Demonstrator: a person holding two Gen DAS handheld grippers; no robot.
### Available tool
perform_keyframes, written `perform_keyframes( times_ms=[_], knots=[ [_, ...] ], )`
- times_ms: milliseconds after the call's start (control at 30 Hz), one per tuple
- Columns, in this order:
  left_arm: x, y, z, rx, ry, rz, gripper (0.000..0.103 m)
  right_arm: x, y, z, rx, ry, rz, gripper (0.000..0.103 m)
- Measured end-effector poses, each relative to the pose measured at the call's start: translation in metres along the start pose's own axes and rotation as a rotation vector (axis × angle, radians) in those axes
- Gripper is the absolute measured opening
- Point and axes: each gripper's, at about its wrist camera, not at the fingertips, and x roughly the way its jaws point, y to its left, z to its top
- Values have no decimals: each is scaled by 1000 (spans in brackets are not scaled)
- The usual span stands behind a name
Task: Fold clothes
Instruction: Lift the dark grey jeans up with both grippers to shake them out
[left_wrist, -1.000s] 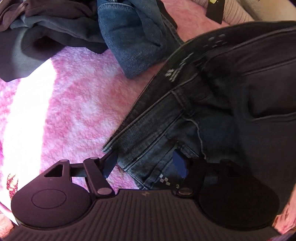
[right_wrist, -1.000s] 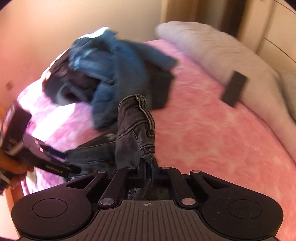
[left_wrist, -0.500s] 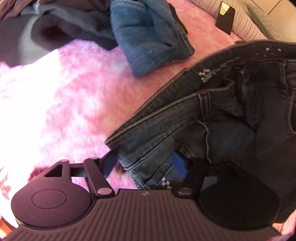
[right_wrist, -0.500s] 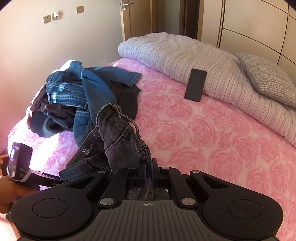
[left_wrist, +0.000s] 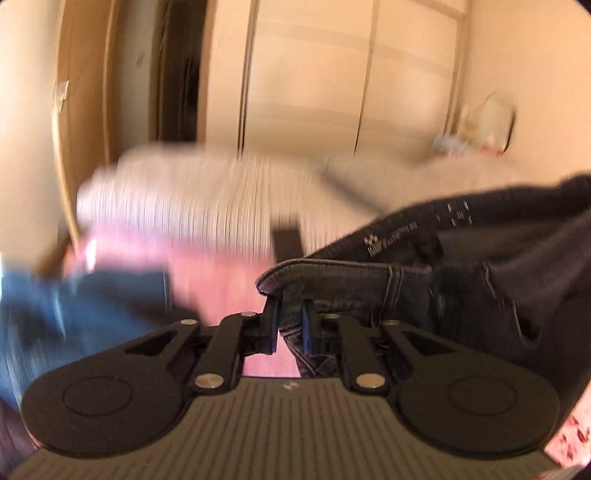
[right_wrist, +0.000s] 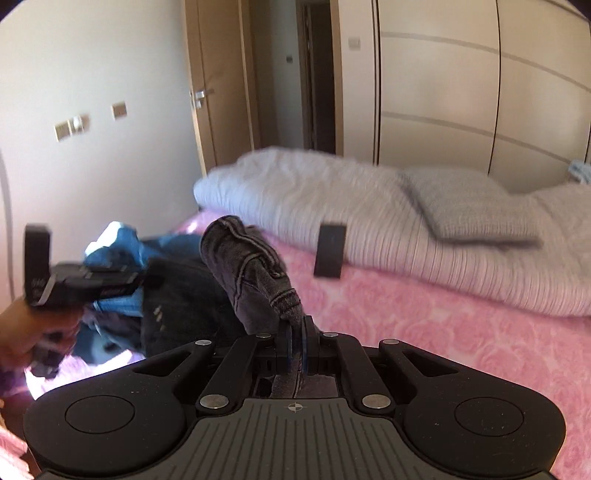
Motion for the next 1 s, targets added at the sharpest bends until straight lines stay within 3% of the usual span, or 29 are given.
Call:
perform_keyframes(
  times_ms=[133, 333, 467, 567, 700, 867, 1000],
  knots=[
    [-49, -9, 84, 102, -181, 35, 10, -49, 27, 35, -12, -148, 62, 4],
    [-133, -55, 201, 301, -454, 102, 10, -118, 45, 81, 3, -419, 153, 4],
    [-139, -106, 247, 438, -542, 47, 9, -151, 36, 77, 33, -515, 112, 4],
    [-90, -185, 208, 502, -436, -96, 9, -166, 14, 47, 114, -503, 31, 4],
    [-19, -293, 149, 579, -277, -291, 9, -185, -22, -21, 254, -412, -113, 4],
    [68, -429, 76, 667, -72, -533, 10, -203, -98, -137, 504, -256, -311, 3],
    [113, -531, 16, 723, 43, -642, 10, -228, -177, -238, 694, -106, -436, 3]
  ],
)
